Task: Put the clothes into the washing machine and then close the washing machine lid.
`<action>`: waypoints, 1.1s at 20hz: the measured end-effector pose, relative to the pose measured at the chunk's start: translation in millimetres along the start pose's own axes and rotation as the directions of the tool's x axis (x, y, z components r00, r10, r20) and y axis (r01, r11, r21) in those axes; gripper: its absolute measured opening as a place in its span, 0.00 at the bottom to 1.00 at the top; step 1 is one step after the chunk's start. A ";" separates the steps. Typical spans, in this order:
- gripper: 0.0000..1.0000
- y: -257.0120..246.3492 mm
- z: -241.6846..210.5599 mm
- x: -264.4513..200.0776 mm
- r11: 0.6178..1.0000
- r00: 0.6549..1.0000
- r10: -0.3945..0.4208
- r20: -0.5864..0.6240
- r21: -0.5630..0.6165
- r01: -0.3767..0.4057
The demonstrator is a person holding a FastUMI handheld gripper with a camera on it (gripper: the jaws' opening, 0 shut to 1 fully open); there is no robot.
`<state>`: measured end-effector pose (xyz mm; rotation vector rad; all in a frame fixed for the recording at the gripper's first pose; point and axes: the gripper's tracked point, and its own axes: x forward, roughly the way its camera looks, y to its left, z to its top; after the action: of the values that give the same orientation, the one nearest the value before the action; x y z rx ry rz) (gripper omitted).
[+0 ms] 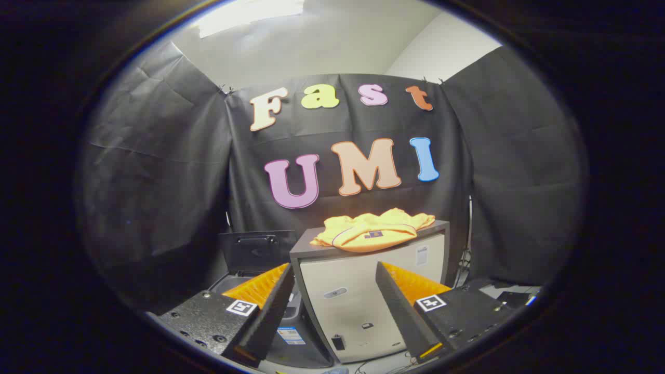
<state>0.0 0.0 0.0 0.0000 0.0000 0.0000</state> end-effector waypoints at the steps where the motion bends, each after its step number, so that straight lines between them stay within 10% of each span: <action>1: 0.96 1.1 -0.1 0.4 1.000 1.000 0.002 0.000 0.000 -0.002; 22: 0.96 -31.3 23.7 44.4 0.996 0.996 -0.083 0.014 -0.037 0.084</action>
<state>44.4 -31.3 23.7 -0.0377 -0.0124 -0.0835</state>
